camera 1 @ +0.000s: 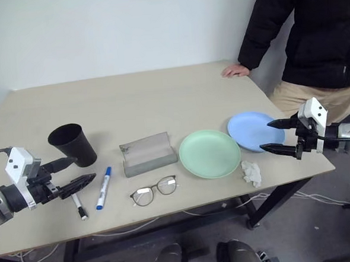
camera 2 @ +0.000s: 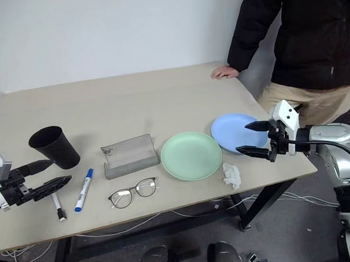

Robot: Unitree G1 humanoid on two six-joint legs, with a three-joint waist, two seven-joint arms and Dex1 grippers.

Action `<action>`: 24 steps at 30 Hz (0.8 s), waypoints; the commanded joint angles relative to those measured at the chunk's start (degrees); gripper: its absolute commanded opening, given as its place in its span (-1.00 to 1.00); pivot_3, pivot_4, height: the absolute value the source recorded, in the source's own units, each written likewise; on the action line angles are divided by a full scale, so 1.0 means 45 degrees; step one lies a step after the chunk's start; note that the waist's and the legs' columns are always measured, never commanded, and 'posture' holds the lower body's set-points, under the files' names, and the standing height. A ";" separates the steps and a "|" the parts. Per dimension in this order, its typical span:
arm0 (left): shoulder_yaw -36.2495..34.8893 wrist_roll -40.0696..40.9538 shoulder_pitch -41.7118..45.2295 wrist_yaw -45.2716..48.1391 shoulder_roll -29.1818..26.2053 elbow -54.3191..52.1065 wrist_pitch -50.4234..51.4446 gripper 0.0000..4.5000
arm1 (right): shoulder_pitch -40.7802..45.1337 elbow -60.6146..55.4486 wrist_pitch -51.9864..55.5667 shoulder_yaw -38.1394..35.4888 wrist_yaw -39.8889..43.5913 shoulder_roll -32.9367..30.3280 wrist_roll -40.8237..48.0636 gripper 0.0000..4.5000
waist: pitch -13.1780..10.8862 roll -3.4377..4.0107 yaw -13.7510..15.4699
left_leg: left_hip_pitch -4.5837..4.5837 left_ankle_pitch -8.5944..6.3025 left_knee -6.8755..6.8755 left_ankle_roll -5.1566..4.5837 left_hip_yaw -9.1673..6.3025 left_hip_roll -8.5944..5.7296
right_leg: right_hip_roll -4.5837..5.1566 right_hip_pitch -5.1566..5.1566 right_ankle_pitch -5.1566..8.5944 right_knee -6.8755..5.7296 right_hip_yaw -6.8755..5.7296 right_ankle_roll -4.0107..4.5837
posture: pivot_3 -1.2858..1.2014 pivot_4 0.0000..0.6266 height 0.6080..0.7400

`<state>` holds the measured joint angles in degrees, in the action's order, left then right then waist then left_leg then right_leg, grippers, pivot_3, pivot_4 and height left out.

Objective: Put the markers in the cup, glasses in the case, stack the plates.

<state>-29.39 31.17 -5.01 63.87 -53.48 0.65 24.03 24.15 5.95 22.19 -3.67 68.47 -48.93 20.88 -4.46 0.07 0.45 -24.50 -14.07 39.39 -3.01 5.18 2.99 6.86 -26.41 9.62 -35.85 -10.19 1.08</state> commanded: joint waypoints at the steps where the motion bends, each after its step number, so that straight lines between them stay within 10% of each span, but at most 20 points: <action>1: 0.0154 -0.0056 0.0496 -0.0010 -0.0122 0.0038 -0.0100 0.99 | -0.0078 -0.0490 -0.0024 -0.0752 -0.0213 -0.0247 0.0293 1.00 | 0.0001 -0.0001 0.0017 | 0.0000 0.0000 0.0001 0.0000 0.0003 0.0002 | 0.0001 0.0000 0.0000 0.0002 0.0000 0.0000 | 0.03 -1.00 0.41; 24: 0.1464 -0.0155 0.1736 0.0361 -0.0231 -0.0864 -0.0152 0.99 | -0.1423 -0.2261 0.1612 -0.1600 -0.0751 -0.1121 0.0775 1.00 | 0.0012 -0.0014 0.0057 | 0.0001 -0.0001 0.0014 -0.0002 0.0020 0.0004 | -0.0001 0.0012 -0.0005 -0.0020 0.0007 -0.0004 | 0.03 -1.00 0.41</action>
<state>-21.46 30.03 2.60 65.16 -53.20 -0.99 23.73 17.33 -2.90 29.08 -9.92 65.75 -53.10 23.63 -4.41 0.01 0.70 -24.50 -14.07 39.48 -3.02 5.28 3.02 6.86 -26.36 9.60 -35.94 -10.16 1.06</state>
